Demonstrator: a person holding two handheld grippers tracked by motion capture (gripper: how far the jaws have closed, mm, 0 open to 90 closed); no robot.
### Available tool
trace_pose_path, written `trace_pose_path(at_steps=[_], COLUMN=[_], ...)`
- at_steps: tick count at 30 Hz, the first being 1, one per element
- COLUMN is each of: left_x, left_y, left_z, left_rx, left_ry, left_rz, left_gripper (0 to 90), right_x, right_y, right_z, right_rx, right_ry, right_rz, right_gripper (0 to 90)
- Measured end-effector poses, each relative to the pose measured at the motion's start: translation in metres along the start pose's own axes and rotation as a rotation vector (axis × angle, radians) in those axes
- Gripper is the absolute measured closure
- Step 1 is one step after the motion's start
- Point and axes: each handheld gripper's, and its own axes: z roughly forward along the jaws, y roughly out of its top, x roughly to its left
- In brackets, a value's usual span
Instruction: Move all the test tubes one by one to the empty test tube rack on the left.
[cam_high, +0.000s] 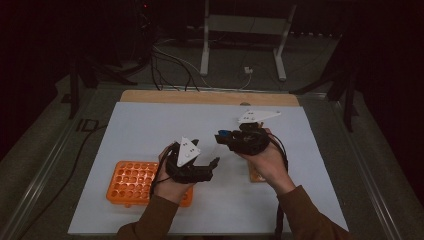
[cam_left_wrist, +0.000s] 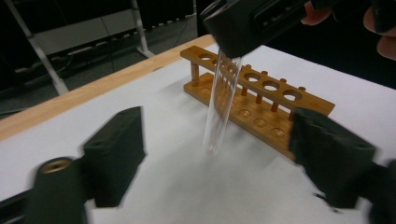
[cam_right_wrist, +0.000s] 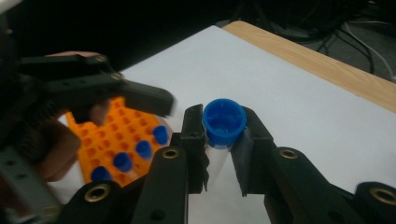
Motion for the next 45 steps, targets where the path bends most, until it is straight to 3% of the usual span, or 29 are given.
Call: trace_pose_path(at_steps=[4, 6, 13, 24, 25, 30, 32, 39, 45], left_x=[0.0, 0.001, 0.003, 0.001, 0.002, 0.006, 0.009, 0.015, 0.017], left_y=[0.003, 0.004, 0.005, 0.005, 0.005, 0.004, 0.003, 0.0, -0.002], left_z=[0.0, -0.001, -0.002, -0.002, -0.002, -0.002, -0.003, -0.007, -0.017], left_rx=[0.003, -0.013, -0.015, -0.021, -0.019, -0.013, -0.012, -0.026, -0.047], left_ry=[0.012, -0.006, -0.014, -0.04, -0.039, -0.027, -0.025, -0.031, -0.068], left_rz=[0.005, 0.005, 0.003, 0.009, 0.007, -0.002, -0.016, -0.056, -0.089], left_gripper=[41.4, 49.7, 68.6, 76.9, 77.1, 77.1, 77.2, 77.2, 77.2], right_x=[0.007, 0.011, 0.016, 0.016, 0.016, 0.012, 0.008, -0.005, -0.016], right_y=[0.002, 0.003, 0.005, 0.005, 0.005, 0.005, 0.004, -0.001, -0.009], right_z=[0.004, 0.006, 0.007, 0.008, 0.008, 0.003, 0.001, -0.008, -0.012], right_rx=[0.01, 0.013, 0.012, 0.011, 0.008, -0.02, -0.03, -0.044, -0.037], right_ry=[0.023, 0.036, 0.061, 0.073, 0.075, 0.083, 0.075, -0.011, -0.076], right_rz=[-0.014, -0.016, -0.019, -0.013, -0.01, 0.011, 0.016, 0.029, 0.035], right_gripper=[76.5, 76.5, 76.5, 75.9, 73.3, 42.3, 34.9, 16.3, 12.3])
